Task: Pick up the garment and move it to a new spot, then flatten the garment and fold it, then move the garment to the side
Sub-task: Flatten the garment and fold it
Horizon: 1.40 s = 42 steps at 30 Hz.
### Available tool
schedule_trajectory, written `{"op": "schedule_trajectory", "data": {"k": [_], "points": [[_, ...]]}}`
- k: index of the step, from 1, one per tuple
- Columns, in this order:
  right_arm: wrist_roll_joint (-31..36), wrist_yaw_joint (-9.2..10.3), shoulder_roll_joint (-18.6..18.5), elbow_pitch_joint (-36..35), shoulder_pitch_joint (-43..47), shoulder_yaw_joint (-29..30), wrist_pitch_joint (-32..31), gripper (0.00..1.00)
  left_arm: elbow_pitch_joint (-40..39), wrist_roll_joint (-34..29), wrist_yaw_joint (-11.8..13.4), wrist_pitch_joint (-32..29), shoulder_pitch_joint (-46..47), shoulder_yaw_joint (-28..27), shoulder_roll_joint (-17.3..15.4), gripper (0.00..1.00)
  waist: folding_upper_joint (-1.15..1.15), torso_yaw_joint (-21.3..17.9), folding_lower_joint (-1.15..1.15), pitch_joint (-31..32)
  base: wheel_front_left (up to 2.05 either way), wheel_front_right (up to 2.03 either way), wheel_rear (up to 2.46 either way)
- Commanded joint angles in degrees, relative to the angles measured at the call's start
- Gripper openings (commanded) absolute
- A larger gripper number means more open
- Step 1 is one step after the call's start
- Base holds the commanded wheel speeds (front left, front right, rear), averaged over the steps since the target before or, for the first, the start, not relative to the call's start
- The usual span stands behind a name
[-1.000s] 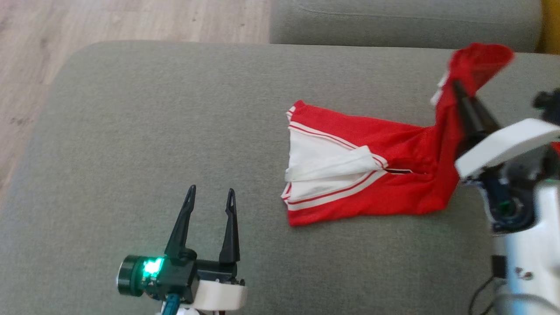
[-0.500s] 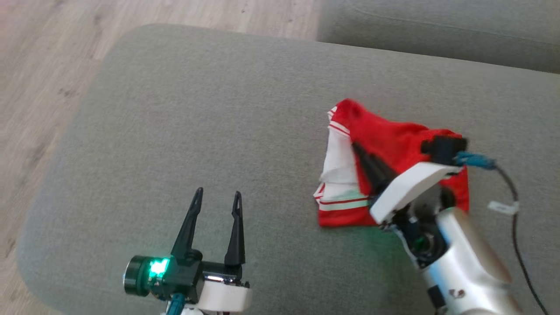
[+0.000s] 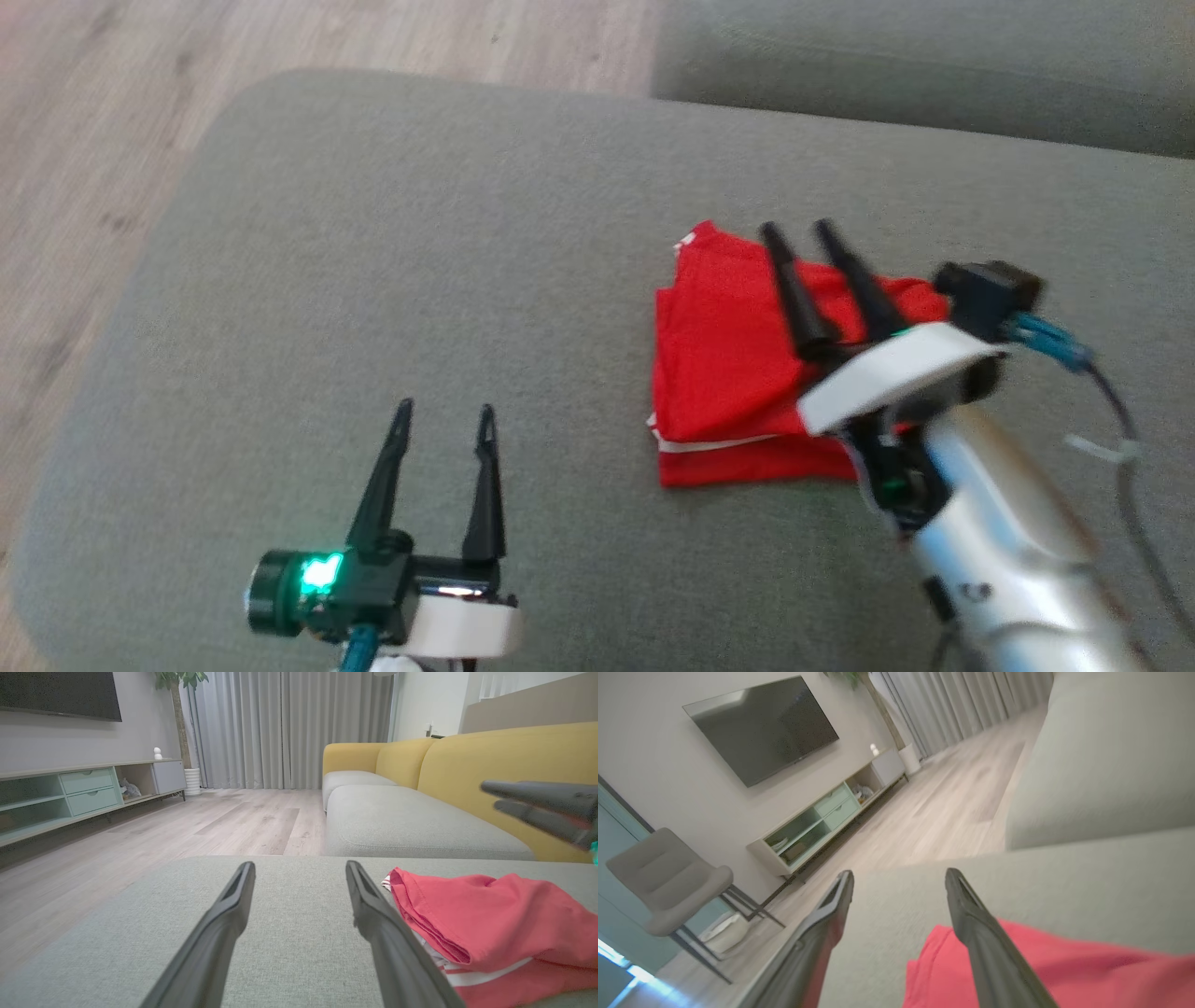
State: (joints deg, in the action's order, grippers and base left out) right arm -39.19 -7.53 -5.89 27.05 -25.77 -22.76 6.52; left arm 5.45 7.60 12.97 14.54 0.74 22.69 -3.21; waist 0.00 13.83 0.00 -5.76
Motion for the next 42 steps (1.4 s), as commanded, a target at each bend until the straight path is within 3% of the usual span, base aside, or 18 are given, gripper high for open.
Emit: {"op": "schedule_trajectory", "data": {"k": [1, 5, 11, 17, 21, 30, 42], "points": [[1.05, 0.04, -0.76, -2.44, 0.31, 0.15, 1.47, 1.0, -1.73, 0.26, 0.22, 0.46, 0.7, -2.43, 0.33, 1.0, 0.0, -1.95, 0.0, 1.82, 0.0, 0.0, 0.0], [5.04, 0.04, -4.57, -5.5, 6.47, 2.7, 6.32, 1.0, -1.03, 0.28, -0.28, 0.46, -1.26, -3.84, 0.33, 1.0, 0.0, -5.12, 0.0, 5.23, 0.0, 0.0, 0.0], [12.08, 0.04, -8.49, -8.26, 17.39, 5.2, 8.38, 1.0, -0.41, -0.22, -0.78, 0.46, -4.18, -5.81, 0.31, 1.0, 0.0, -8.74, 0.0, 8.82, 0.0, 0.0, 0.0], [23.23, 0.04, -5.07, -12.66, 27.76, 11.98, 8.46, 1.0, 2.1, -0.95, -2.16, 0.46, -7.55, -7.14, -0.04, 1.0, 0.0, -10.77, 0.0, 11.94, 0.0, 0.0, 0.0], [26.78, 0.04, -1.53, -14.89, 33.04, 13.98, 8.46, 1.0, 4.45, -0.85, -2.69, 0.46, -9.59, -8.46, -0.04, 1.0, 0.0, -11.24, 0.0, 13.38, 0.0, 0.0, 0.0], [31.67, 0.04, 0.87, -15.44, 36.35, 15.7, 8.47, 1.0, 6.59, -0.99, -3.49, 0.46, -11.45, -10.46, 0.1, 1.0, 0.0, -11.19, 0.0, 14.93, 0.0, 0.0, 0.0], [32.96, 0.04, 1.7, -15.24, 36.05, 15.48, 8.47, 1.0, 6.31, -1.92, -3.09, 0.46, -11.73, -11.69, 0.25, 1.0, 0.0, -11.85, 0.0, 14.69, 0.0, 0.0, 0.0]]}}
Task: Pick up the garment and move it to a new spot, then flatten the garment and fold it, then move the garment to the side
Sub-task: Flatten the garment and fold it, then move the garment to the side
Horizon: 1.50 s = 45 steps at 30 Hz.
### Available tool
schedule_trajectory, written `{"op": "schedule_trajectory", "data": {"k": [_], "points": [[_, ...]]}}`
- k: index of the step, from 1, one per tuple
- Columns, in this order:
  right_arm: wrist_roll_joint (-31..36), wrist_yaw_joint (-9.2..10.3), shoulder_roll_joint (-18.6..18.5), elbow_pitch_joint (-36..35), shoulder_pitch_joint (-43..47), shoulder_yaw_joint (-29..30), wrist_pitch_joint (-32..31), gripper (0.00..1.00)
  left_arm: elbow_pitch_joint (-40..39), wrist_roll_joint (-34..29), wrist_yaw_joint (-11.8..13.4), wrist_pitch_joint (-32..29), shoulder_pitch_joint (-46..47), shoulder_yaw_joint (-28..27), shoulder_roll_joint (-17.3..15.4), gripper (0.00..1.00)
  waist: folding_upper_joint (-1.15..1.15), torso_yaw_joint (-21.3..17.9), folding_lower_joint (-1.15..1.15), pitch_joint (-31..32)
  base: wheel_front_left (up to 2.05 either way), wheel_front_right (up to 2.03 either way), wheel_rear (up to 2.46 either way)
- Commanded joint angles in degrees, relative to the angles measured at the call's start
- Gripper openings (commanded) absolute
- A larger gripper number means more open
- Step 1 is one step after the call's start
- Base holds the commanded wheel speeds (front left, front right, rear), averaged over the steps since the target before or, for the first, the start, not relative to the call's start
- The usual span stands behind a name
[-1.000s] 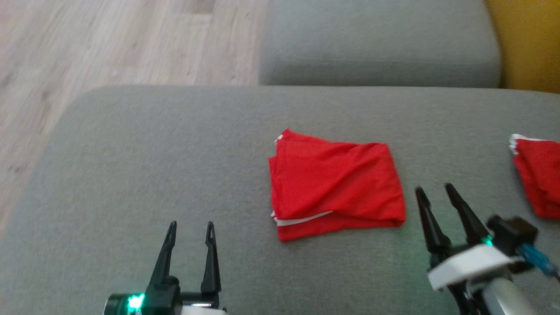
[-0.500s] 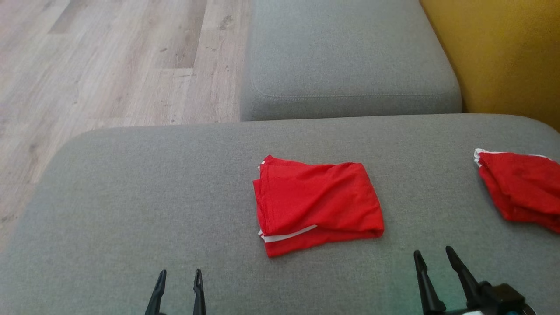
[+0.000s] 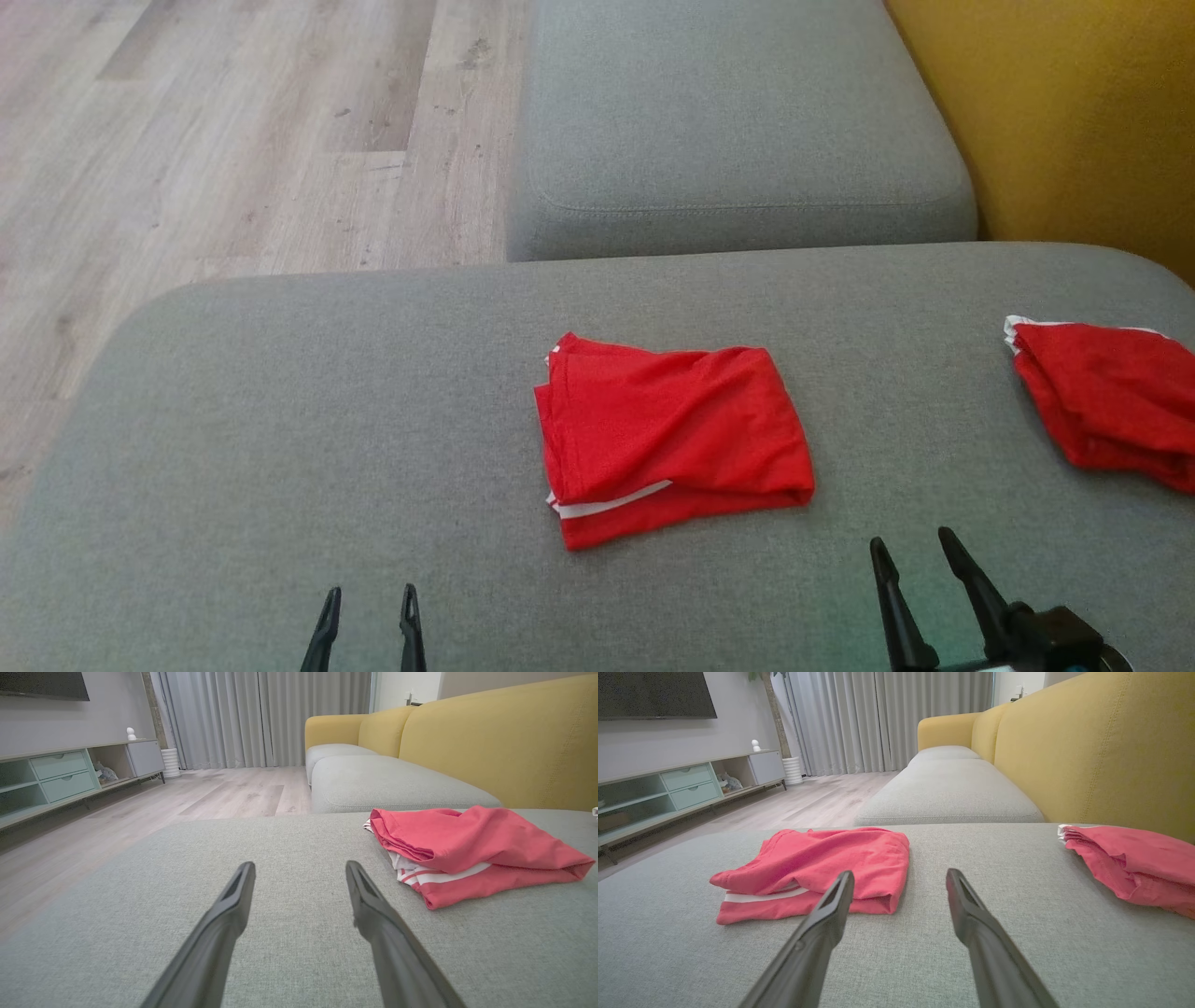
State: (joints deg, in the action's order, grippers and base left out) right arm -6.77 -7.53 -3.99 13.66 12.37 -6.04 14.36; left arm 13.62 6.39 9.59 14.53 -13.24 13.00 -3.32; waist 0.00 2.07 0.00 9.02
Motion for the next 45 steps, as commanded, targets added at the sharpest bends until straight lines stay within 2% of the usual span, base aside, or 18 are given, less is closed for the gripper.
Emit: {"op": "schedule_trajectory", "data": {"k": [1, 14, 25, 27, 32, 40, 45], "points": [[0.54, 0.04, -0.2, -1.85, -2.1, -1.24, 0.63, 1.0, -1.86, -0.71, 0.29, 0.47, 2.26, -2.0, 0.36, 1.0, 0.0, -0.08, 0.0, -0.1, 0.0, 0.0, 0.0], [1.58, 0.04, 0.33, -0.74, -2.53, -0.41, 0.63, 1.0, -1.62, -0.87, 0.21, 0.47, 2.84, -1.64, 0.43, 1.0, 0.0, -0.11, 0.0, -1.11, 0.0, 0.0, 0.0], [3.49, 0.04, 0.95, 4.2, -6.04, 2.63, 0.63, 1.0, -2.77, -0.32, 0.77, 0.47, 4.25, -0.62, 0.44, 1.0, 0.0, 1.08, 0.0, -4.07, 0.0, 0.0, 0.0], [3.19, 0.04, 1.03, 5.97, -7.85, 2.91, 0.63, 1.0, -2.87, -1.02, 0.74, 0.47, 4.69, -0.36, 0.44, 1.0, 0.0, 1.29, 0.0, -4.99, 0.0, 0.0, 0.0], [-2.29, 0.04, 1.09, 11.76, -15.59, 1.85, -0.12, 1.0, -2.88, -3.2, 0.19, 0.47, 6.31, 0.9, 0.44, 1.0, 0.0, 2.12, 0.0, -7.8, 0.0, 0.0, 0.0], [-6.58, 0.04, 1.11, 22.65, -30.07, 2.51, -10.61, 1.0, -3.1, -4.77, -0.52, 0.47, 8.9, 2.45, 0.43, 1.0, 0.0, 4.5, 0.0, -12.27, 0.0, 0.0, 0.0], [-9.32, 0.04, 1.11, 30.58, -37.35, 4.39, -13.88, 1.0, -3.15, -3.23, -0.4, 0.47, 10.67, 2.93, 0.43, 1.0, 0.0, 6.16, 0.0, -14.67, 0.0, 0.0, 0.0]]}}
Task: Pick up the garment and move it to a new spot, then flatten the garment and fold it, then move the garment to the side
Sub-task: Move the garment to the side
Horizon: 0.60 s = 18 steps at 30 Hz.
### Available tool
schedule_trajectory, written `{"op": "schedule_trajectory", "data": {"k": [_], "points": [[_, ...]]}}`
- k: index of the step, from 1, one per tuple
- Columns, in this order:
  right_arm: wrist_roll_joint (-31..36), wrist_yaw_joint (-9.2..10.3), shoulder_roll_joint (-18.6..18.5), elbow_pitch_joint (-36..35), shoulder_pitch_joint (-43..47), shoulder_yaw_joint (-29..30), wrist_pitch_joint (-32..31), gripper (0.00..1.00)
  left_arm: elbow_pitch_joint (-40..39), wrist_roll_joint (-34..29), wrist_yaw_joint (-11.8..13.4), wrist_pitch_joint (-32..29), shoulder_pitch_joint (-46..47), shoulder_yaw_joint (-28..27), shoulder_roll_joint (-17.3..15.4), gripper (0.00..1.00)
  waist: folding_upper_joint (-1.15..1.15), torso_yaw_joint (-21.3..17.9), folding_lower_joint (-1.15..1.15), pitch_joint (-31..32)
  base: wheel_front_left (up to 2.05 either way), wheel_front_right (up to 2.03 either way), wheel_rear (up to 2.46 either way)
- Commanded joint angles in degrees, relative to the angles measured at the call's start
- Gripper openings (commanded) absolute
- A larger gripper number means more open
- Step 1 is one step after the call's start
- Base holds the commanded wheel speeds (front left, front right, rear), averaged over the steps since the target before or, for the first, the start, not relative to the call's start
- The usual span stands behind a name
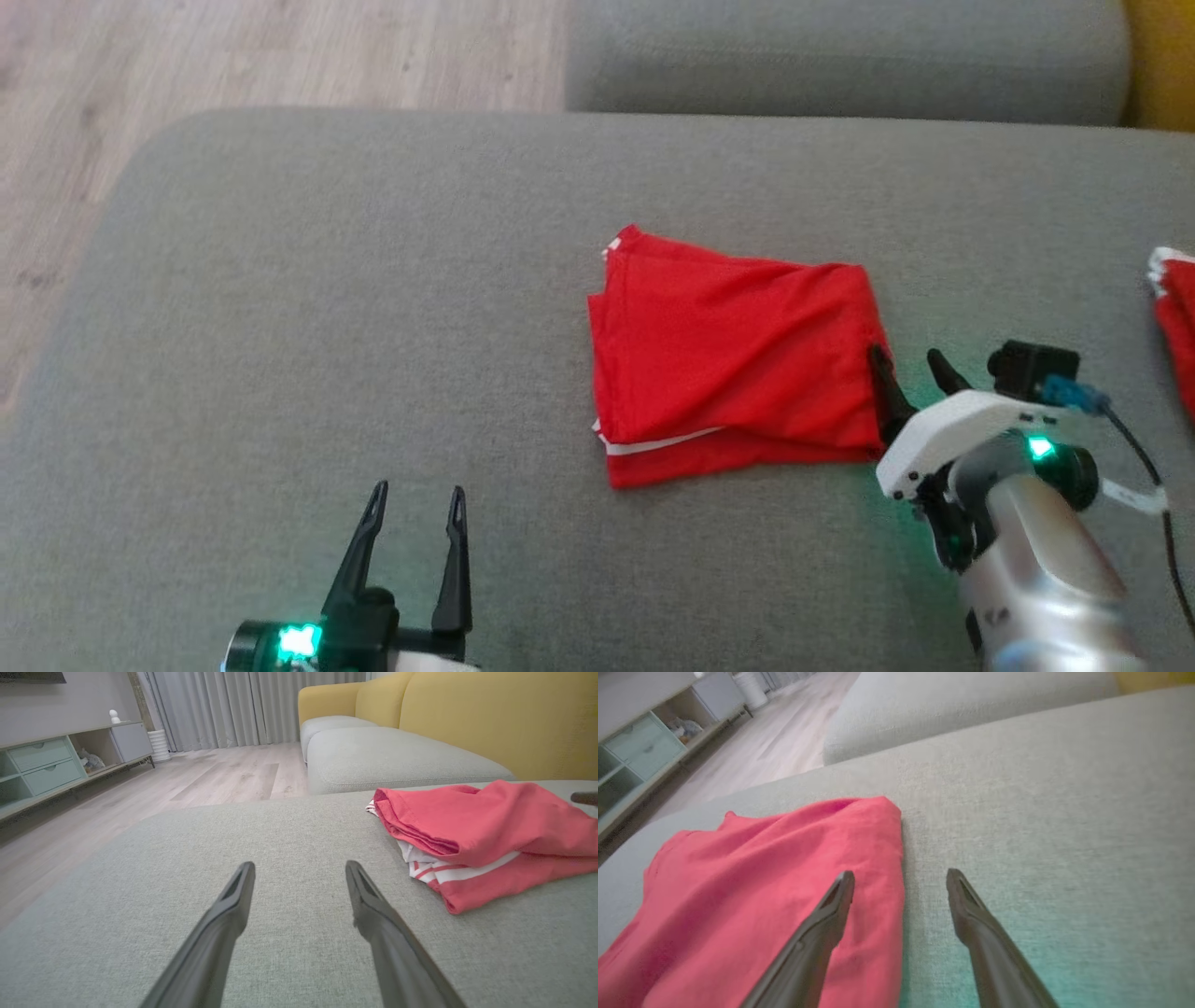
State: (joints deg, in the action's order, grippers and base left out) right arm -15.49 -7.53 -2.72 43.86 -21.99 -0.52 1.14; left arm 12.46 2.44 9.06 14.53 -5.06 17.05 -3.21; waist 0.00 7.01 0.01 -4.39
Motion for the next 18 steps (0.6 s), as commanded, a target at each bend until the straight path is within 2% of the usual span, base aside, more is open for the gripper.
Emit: {"op": "schedule_trajectory", "data": {"k": [1, 2, 3, 4, 5, 6, 11, 18], "points": [[-0.92, 0.04, -0.17, 2.28, -3.96, -1.3, -1.5, 1.0, -1.97, 0.86, 0.13, 0.47, 2.85, -0.82, 0.33, 1.0, 0.0, 1.57, -0.01, -1.61, 0.0, 0.0, 0.0], [-1.5, 0.04, -0.17, 3.99, -4.81, -1.75, -2.27, 1.0, -1.96, 1.07, 0.23, 0.47, 3.14, -0.6, 0.33, 1.0, 0.0, 1.86, -0.01, -1.9, 0.0, 0.0, 0.0], [-2.4, 0.04, -0.17, 5.37, -5.52, -2.45, -2.75, 0.87, -1.96, 1.43, 0.4, 0.47, 3.36, -0.44, 0.33, 1.0, 0.0, 2.05, -0.01, -2.08, 0.0, 0.0, 0.0], [-2.4, 0.04, -0.17, 5.37, -5.52, -2.45, -2.75, 0.87, -1.96, 1.43, 0.4, 0.47, 3.36, -0.44, 0.33, 1.0, 0.0, 2.05, -0.01, -2.08, 0.0, 0.0, 0.0], [-4.44, 0.04, -0.16, 7.44, -6.59, -3.97, -2.94, 0.23, -1.97, 1.77, 0.68, 0.47, 3.63, -0.29, 0.33, 1.0, 0.0, 2.17, -0.01, -2.43, 0.0, 0.0, 0.0], [-4.86, 0.04, -0.16, 8.2, -7.02, -4.6, -2.55, 0.0, -2.0, 1.94, 0.88, 0.47, 3.75, -0.31, 0.33, 1.0, 0.0, 2.09, -0.01, -2.65, 0.0, 0.0, 0.0], [-4.67, 0.04, -1.47, 10.17, -8.75, -6.4, 1.17, 0.0, -3.16, 3.64, 2.11, 0.47, 4.18, -1.44, 0.33, 1.0, 0.0, 0.39, -0.01, -3.29, 0.0, 0.0, 0.0], [-3.16, 0.04, -9.48, 8.39, -11.07, -8.66, 3.7, 0.0, -5.55, 4.8, 1.22, 0.47, 5.02, -2.66, 0.33, 1.0, 0.0, -4.11, -0.01, -4.01, 0.0, 0.0, 0.0]]}}
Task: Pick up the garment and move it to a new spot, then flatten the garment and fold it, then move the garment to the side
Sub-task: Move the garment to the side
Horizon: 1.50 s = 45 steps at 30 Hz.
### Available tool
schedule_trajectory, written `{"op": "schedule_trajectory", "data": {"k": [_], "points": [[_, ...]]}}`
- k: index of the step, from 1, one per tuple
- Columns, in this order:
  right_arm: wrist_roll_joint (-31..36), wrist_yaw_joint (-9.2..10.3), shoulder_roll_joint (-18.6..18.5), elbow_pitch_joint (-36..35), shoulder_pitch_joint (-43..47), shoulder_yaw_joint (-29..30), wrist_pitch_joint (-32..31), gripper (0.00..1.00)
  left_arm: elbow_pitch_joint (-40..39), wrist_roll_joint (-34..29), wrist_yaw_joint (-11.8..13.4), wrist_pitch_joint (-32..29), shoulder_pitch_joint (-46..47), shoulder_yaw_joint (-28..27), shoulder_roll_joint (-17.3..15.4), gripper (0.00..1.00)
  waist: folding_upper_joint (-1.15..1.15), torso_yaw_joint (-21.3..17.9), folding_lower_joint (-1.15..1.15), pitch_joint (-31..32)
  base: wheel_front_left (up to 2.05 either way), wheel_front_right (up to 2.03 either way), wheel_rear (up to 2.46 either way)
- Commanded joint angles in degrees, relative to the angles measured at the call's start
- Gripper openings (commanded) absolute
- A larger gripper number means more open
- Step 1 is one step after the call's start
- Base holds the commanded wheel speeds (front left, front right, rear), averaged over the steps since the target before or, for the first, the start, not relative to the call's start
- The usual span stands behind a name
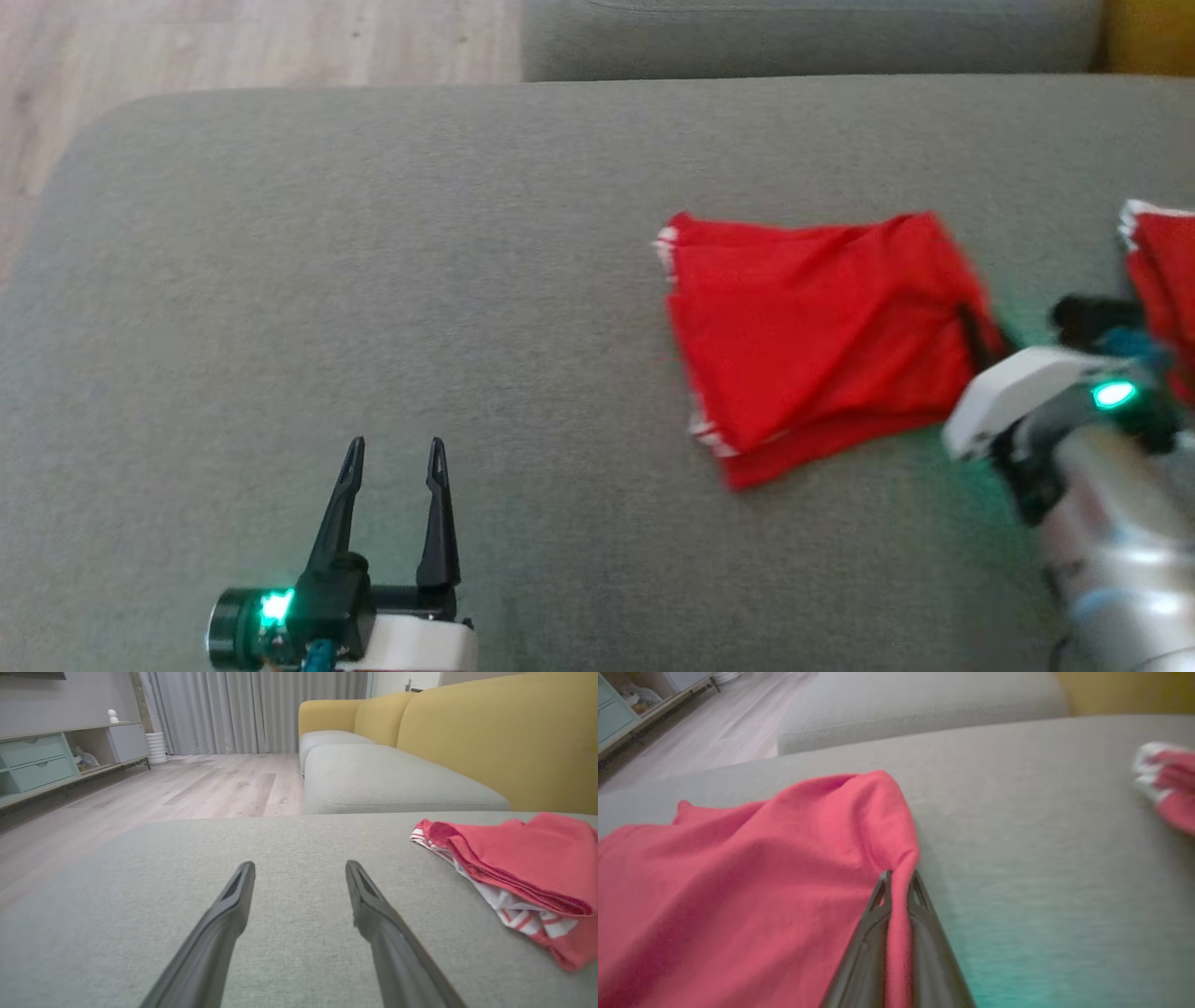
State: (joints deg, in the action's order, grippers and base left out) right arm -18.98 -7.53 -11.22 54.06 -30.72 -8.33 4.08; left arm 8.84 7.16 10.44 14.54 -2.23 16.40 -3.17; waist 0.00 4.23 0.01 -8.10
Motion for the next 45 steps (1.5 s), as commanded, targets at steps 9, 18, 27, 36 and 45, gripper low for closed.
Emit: {"op": "schedule_trajectory", "data": {"k": [9, 18, 27, 36, 45], "points": [[1.09, 0.04, -13.55, -6.98, -5.58, 1.92, -1.27, 0.0, -2.95, -0.48, -1.62, 0.46, 3.63, -1.62, 0.29, 1.0, 0.0, -7.09, -0.01, -2.41, 0.0, 0.0, 0.0], [2.32, 0.04, -23.0, -10.17, -8.02, 8.46, -1.86, 1.0, -3.45, -2.43, -1.78, 0.46, 5.58, -1.45, 0.29, 1.0, 0.0, -9.49, -0.01, -5.89, 0.0, 0.0, 0.0], [9.05, 0.04, -16.5, -12.17, -3.02, 13.01, 1.81, 1.0, -3.13, -1.85, -2.23, 0.46, 6.47, -1.87, 0.29, 1.0, 0.0, -8.65, -0.01, -4.7, 0.0, 0.0, 0.0], [8.86, 0.04, -3.18, -17.78, 9.09, 9.35, 5.53, 1.0, -1.13, -0.72, -1.34, 0.46, 5.46, -1.53, 0.29, 1.0, 0.0, -5.05, -0.01, 1.77, 0.0, 0.0, 0.0], [5.72, 0.04, 4.3, -20.35, 20.58, -3.37, 9.86, 1.0, 1.9, -0.37, -1.4, 0.46, 2.56, -2.05, 0.29, 1.0, 0.0, -3.27, -0.01, 9.81, 0.0, 0.0, 0.0]]}}
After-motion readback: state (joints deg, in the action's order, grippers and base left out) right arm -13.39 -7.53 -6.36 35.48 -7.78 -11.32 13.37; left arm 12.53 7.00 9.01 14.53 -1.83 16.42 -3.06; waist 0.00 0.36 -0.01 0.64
